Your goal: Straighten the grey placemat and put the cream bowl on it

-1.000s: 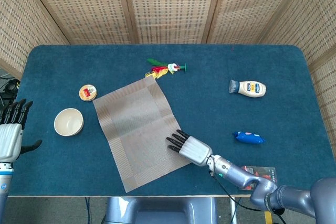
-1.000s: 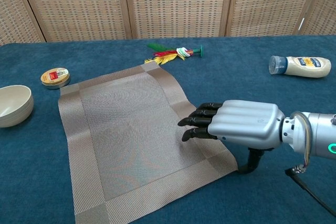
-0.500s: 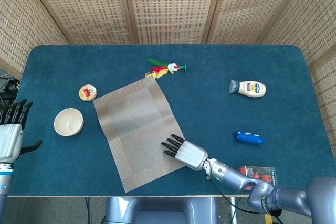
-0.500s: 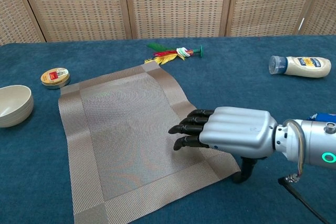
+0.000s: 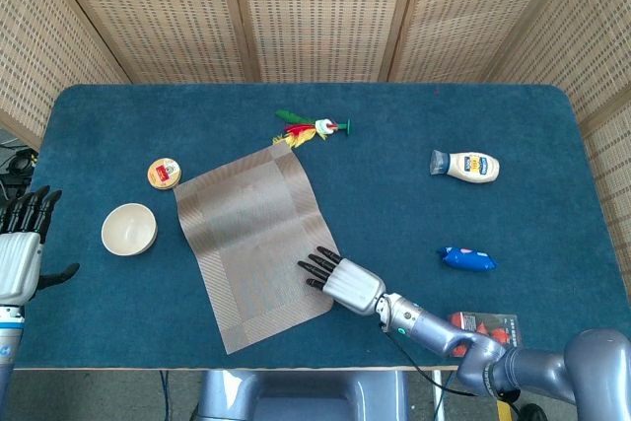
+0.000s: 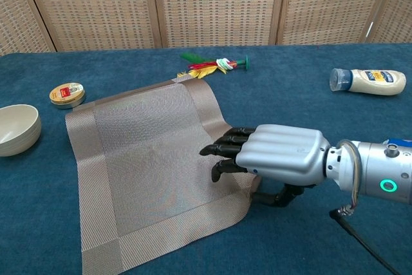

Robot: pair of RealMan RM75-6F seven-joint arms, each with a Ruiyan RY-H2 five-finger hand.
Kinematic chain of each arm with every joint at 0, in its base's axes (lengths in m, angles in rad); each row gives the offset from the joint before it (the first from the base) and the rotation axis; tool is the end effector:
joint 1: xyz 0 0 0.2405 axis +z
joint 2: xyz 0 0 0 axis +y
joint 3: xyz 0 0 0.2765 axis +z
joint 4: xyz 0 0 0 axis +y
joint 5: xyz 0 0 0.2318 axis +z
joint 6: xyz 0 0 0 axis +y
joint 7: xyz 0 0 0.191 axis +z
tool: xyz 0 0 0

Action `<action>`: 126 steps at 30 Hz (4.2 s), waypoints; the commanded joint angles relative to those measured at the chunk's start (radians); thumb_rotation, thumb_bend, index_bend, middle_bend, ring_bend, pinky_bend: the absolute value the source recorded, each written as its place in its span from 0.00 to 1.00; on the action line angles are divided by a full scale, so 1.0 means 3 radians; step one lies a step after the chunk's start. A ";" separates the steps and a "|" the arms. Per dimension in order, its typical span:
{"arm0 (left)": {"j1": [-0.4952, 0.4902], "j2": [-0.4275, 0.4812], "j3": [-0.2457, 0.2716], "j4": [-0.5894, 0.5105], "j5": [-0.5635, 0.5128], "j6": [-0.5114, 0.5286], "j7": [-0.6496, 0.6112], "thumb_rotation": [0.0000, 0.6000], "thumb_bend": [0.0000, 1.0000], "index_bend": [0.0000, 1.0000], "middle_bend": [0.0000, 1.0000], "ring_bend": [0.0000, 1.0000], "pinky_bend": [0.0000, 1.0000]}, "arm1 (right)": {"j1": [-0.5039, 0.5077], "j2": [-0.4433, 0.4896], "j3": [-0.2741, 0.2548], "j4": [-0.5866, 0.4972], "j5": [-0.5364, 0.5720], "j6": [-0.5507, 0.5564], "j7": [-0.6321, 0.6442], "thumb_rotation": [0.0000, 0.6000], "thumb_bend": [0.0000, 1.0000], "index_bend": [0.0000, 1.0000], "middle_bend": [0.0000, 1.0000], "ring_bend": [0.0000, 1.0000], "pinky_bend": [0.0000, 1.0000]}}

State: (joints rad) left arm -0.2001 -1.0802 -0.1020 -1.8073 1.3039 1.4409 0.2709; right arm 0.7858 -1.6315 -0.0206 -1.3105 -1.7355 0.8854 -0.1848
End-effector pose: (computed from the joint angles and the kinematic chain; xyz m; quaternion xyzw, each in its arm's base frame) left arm -0.2990 0.2732 0.1526 -0.5909 -0.3704 -0.3550 0.6225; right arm -0.1295 -0.3258 -0.1297 0.8981 -0.1548 0.3363 0.2373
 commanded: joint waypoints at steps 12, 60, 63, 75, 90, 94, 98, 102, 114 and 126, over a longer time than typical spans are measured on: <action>0.0011 0.0006 0.0004 -0.0004 0.0037 -0.0009 -0.0010 1.00 0.00 0.00 0.00 0.00 0.00 | 0.0034 0.0005 -0.0088 0.0112 -0.0123 0.0170 0.0094 1.00 0.65 0.65 0.00 0.00 0.00; -0.0024 -0.0015 -0.0035 -0.0011 -0.0099 -0.0135 0.0082 1.00 0.00 0.00 0.00 0.00 0.00 | 0.0614 0.0400 -0.0321 0.2702 -0.1022 0.0949 -0.0239 1.00 0.10 0.33 0.00 0.00 0.00; -0.0023 -0.0016 -0.0038 -0.0014 -0.0094 -0.0127 0.0076 1.00 0.00 0.00 0.00 0.00 0.00 | 0.0563 0.0340 -0.0267 0.2835 -0.0917 0.1044 -0.0244 1.00 0.00 0.04 0.00 0.00 0.00; -0.0030 -0.0036 0.0005 0.0070 0.0130 -0.0107 -0.0072 1.00 0.00 0.00 0.00 0.00 0.00 | 0.0011 0.0652 0.0153 0.2159 -0.0257 0.1963 0.0032 1.00 0.00 0.00 0.00 0.00 0.00; -0.0383 -0.0472 0.0174 0.0798 0.1035 -0.0319 -0.0564 1.00 0.00 0.00 0.00 0.00 0.00 | -0.1292 0.1765 -0.0027 -0.0806 0.0528 0.2253 0.0285 1.00 0.00 0.02 0.00 0.00 0.00; -0.0557 -0.0633 0.0204 0.1022 0.1244 -0.0438 -0.0688 1.00 0.00 0.02 0.00 0.00 0.00 | -0.1512 0.1770 -0.0116 -0.0986 0.0504 0.2413 0.0334 1.00 0.00 0.02 0.00 0.00 0.00; -0.0832 -0.0836 0.0182 0.1277 0.1386 -0.0683 -0.0791 1.00 0.00 0.07 0.00 0.00 0.00 | -0.1719 0.1678 -0.0181 -0.1041 0.0519 0.2524 0.0275 1.00 0.00 0.02 0.00 0.00 0.00; -0.1093 -0.1065 0.0127 0.1530 0.1430 -0.0920 -0.0798 1.00 0.00 0.11 0.00 0.00 0.00 | -0.1845 0.1563 -0.0174 -0.1019 0.0550 0.2566 0.0231 1.00 0.00 0.03 0.00 0.00 0.00; -0.1602 -0.1580 0.0170 0.2156 0.1484 -0.1472 -0.0562 1.00 0.13 0.14 0.00 0.00 0.00 | -0.1962 0.1428 -0.0026 -0.0854 0.0666 0.2501 0.0261 1.00 0.00 0.03 0.00 0.00 0.00; -0.1744 -0.1892 0.0297 0.2645 0.1486 -0.1469 -0.0716 1.00 0.14 0.14 0.00 0.00 0.00 | -0.1995 0.1417 0.0071 -0.0797 0.0665 0.2380 0.0305 1.00 0.00 0.04 0.00 0.00 0.00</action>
State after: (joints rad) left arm -0.7198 -1.6428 -0.0174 -1.0197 1.7499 0.9996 0.0607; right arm 0.1876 -1.2064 0.0000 -1.5499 -1.5354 1.6002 -0.0934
